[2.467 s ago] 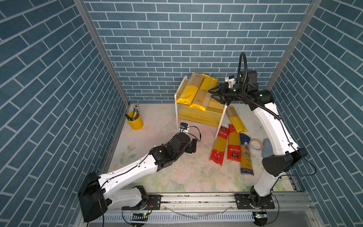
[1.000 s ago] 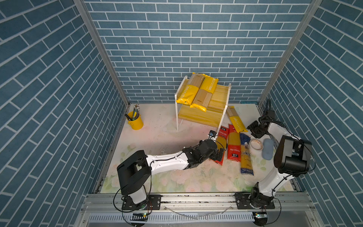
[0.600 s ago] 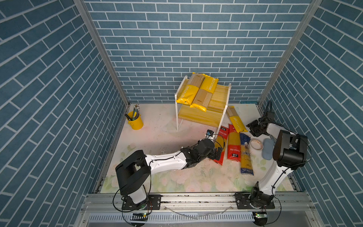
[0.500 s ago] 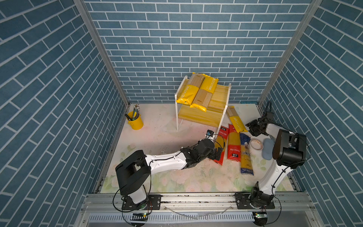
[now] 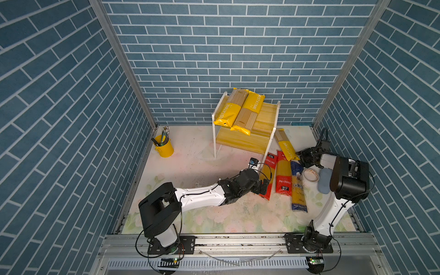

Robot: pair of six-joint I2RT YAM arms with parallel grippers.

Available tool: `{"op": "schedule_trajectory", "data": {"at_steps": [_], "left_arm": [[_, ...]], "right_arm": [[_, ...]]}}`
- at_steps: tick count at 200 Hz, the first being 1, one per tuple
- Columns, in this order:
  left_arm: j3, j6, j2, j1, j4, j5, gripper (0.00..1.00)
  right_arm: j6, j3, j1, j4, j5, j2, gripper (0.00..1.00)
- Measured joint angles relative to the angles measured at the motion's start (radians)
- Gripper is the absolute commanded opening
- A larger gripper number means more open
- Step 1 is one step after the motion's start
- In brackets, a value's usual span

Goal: Arrange pasta packages on shelves
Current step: Move the pasta bag from the pasta bags.

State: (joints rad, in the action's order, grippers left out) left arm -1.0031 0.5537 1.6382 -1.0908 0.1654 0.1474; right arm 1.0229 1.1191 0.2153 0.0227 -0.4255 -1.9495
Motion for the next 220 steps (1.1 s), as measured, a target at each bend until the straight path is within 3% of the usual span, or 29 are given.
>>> {"op": "schedule_trajectory", "data": {"at_steps": [36, 69, 159, 220], "left_arm": [[0.0, 0.001, 0.0, 0.0, 0.001, -0.004, 0.97], [0.006, 0.007, 0.0, 0.0, 0.006, -0.008, 0.97], [0.014, 0.016, 0.0, 0.001, 0.029, -0.018, 0.97], [0.02, 0.019, 0.0, 0.017, 0.039, -0.019, 0.97]], "right_arm": [[0.072, -0.059, -0.001, 0.142, -0.017, -0.014, 0.25], [0.103, -0.084, -0.003, 0.172, -0.014, 0.011, 0.14], [0.118, -0.101, -0.08, 0.03, 0.006, 0.256, 0.0], [0.118, -0.362, -0.205, -0.117, 0.063, 0.609, 0.0]]}}
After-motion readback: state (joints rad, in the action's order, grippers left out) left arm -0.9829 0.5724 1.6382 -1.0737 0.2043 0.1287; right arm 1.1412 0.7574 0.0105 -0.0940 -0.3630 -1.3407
